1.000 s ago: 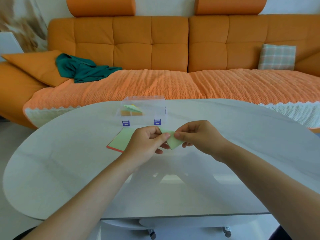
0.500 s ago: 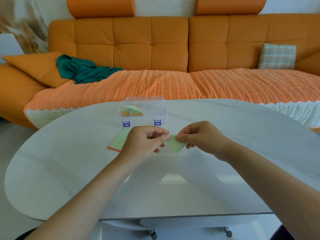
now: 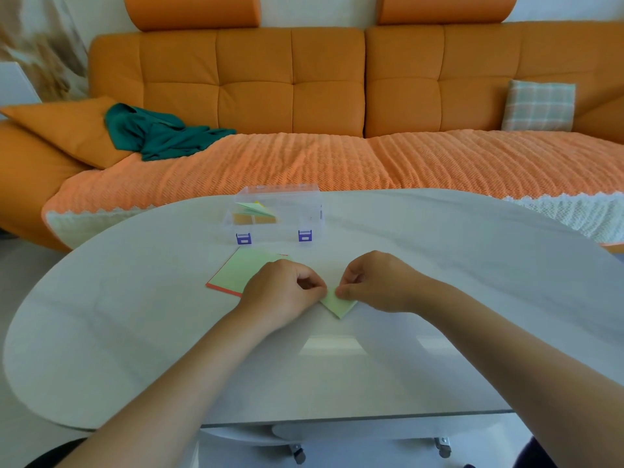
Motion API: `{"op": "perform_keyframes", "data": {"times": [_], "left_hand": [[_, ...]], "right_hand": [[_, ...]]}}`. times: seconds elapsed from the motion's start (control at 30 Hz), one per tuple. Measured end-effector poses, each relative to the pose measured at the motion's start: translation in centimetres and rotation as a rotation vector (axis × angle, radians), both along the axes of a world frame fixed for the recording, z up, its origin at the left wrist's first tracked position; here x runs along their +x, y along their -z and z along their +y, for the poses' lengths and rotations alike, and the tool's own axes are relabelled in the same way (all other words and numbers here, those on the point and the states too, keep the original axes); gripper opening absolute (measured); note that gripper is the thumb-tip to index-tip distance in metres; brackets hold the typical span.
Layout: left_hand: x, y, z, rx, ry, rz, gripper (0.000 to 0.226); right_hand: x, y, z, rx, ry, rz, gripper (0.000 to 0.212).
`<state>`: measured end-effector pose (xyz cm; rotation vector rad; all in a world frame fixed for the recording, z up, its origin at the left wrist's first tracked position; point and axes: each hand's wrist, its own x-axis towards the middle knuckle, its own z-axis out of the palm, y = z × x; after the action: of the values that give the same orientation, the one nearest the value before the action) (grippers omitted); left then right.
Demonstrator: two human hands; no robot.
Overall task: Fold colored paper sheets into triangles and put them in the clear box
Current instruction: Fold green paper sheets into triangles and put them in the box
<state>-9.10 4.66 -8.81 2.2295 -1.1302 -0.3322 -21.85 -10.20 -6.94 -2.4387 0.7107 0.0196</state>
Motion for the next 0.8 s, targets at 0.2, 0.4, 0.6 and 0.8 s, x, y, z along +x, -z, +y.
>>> {"op": "perform_keyframes", "data": {"times": [0.2,0.4,0.6,0.8], "left_hand": [[0.2,0.6,-0.2,-0.003,0.028,-0.11,0.005],[-0.1,1.4,-0.5,-0.116,0.155,-0.172,0.012],[-0.2,1.9,-0.4,-0.207,0.227,-0.179,0.023],[0.0,2.1,-0.3,-0.194,0.288,-0.327,0.022]], "right_hand": [[0.5,0.2,0.5,-0.291,-0.046,0.028,0.019],[0.3,0.8,0.9,-0.365,-0.074,-0.058,0.019],[-1.3,2.2,0.9,-0.567,-0.194,-0.261,0.01],[-3.6,2.9,0.7,-0.647,-0.35,-0.299,0.027]]}}
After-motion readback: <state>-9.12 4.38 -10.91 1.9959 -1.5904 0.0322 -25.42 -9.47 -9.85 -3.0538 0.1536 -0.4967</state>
